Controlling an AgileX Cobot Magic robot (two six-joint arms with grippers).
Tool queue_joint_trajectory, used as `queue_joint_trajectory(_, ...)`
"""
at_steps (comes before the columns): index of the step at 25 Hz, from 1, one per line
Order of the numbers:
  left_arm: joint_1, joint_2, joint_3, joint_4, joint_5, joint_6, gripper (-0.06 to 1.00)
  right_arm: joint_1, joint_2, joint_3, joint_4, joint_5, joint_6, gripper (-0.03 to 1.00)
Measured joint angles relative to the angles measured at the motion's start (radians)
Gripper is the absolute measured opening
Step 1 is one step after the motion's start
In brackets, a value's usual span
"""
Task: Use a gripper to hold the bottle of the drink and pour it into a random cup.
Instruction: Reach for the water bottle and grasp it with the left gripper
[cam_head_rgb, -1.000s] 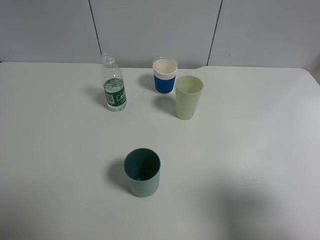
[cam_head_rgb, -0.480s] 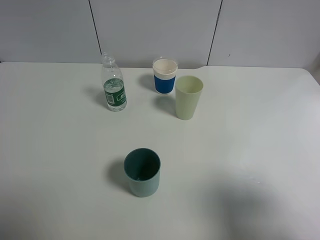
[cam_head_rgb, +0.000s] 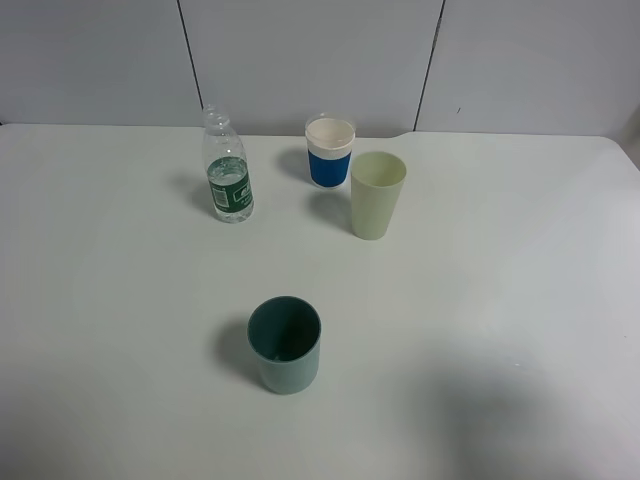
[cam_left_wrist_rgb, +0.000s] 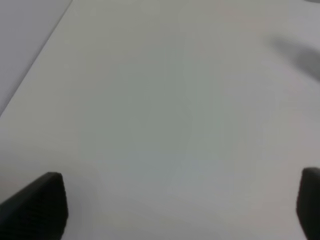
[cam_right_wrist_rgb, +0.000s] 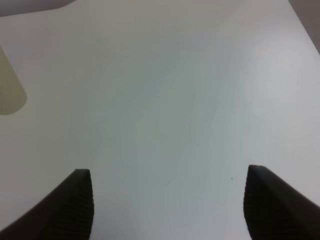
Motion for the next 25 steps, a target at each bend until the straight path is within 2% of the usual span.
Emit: queue_joint_trajectory(25,0.000,0.000,0.000,0.000,0.000,0.000,0.91,0.000,0.000,0.000,0.000,0.000,0.000,0.63)
